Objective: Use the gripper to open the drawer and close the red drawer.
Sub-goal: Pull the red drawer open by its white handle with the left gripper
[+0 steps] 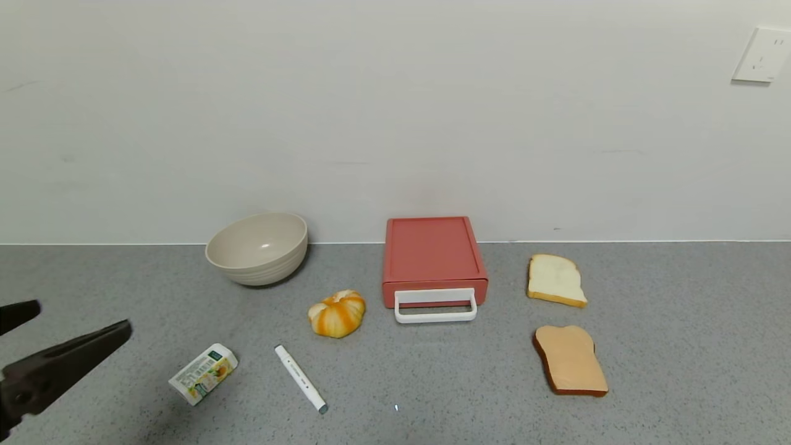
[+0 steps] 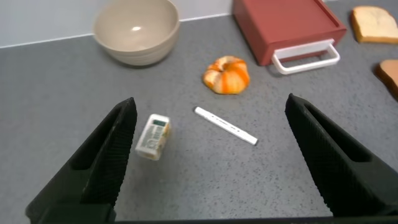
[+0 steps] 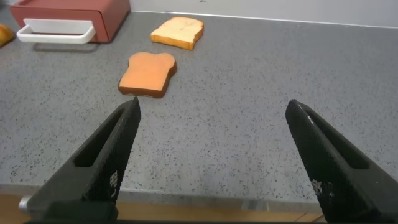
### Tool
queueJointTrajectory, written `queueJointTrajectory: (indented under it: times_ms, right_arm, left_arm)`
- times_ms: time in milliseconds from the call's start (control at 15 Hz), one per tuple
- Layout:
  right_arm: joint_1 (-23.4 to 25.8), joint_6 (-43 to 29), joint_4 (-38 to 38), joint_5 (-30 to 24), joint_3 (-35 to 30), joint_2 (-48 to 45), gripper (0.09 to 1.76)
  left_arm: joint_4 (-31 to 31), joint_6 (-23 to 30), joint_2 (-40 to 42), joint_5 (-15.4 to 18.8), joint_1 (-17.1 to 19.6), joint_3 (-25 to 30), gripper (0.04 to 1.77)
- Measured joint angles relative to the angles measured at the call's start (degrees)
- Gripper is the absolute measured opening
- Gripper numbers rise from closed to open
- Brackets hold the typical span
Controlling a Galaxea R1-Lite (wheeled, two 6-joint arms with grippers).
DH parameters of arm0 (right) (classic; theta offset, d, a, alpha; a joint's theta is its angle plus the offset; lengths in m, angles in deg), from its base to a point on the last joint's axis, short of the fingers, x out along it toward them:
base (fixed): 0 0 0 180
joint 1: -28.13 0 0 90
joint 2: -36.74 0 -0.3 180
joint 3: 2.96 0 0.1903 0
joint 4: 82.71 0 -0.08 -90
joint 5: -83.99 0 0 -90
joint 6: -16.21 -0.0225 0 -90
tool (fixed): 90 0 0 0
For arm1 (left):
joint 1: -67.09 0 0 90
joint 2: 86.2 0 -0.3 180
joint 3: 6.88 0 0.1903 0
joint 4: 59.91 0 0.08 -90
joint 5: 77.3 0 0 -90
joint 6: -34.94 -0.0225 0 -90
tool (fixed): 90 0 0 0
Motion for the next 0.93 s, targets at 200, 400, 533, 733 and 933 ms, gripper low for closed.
queueJointTrajectory:
  times_ms: [200, 400, 533, 733, 933]
  right_arm:
    - [0.0, 0.0, 0.0, 0.0, 0.0, 0.0, 1.71]
    - [0.0, 0.0, 0.0, 0.0, 0.0, 0.0, 1.71]
    - [0.0, 0.0, 0.0, 0.0, 0.0, 0.0, 1.71]
    - [0.0, 0.0, 0.0, 0.0, 0.0, 0.0, 1.71]
    - [0.0, 0.0, 0.0, 0.0, 0.0, 0.0, 1.71]
  left_arm:
    - [0.0, 0.2, -13.0, 1.3, -5.9, -6.3, 1.72]
    - [0.0, 0.2, -24.1, 4.5, -11.8, -12.9, 1.72]
    - [-0.2, 0.0, -30.6, 6.0, -14.9, -16.8, 1.72]
    - [-0.3, -0.6, -39.9, 7.4, -18.9, -22.2, 1.72]
    - [0.1, -5.1, -48.2, 8.5, -21.7, -26.1, 1.72]
